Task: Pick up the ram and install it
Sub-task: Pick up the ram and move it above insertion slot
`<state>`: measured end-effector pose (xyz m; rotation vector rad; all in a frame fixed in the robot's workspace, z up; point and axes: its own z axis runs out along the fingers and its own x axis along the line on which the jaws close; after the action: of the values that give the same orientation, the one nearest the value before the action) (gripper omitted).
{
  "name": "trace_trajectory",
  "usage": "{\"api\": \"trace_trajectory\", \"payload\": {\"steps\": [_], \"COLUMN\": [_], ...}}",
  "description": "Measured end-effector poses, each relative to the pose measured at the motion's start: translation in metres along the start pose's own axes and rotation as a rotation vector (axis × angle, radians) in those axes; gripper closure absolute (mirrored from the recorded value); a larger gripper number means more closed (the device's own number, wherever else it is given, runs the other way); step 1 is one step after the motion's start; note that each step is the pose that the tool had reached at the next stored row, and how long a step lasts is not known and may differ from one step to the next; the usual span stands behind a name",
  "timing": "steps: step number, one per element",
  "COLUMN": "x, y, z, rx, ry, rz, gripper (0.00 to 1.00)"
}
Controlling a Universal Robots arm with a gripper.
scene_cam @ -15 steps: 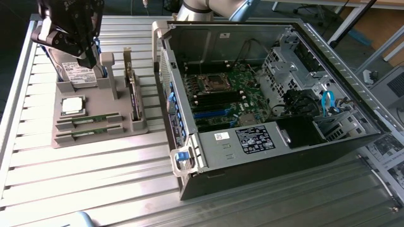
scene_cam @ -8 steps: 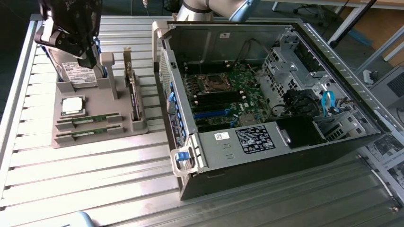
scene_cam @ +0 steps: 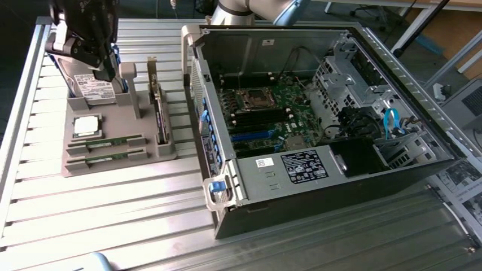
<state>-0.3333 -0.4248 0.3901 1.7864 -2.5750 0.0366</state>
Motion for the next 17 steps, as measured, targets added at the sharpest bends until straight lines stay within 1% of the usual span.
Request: {"api": "trace_trajectory", "payload": {"steps": [17], "x": [0.0000], "y": [0.0000], "z": [0.0002], "rx": [0.0026], "ry": [-0.0020], "rz": [-0.134], "gripper": [0.89]}}
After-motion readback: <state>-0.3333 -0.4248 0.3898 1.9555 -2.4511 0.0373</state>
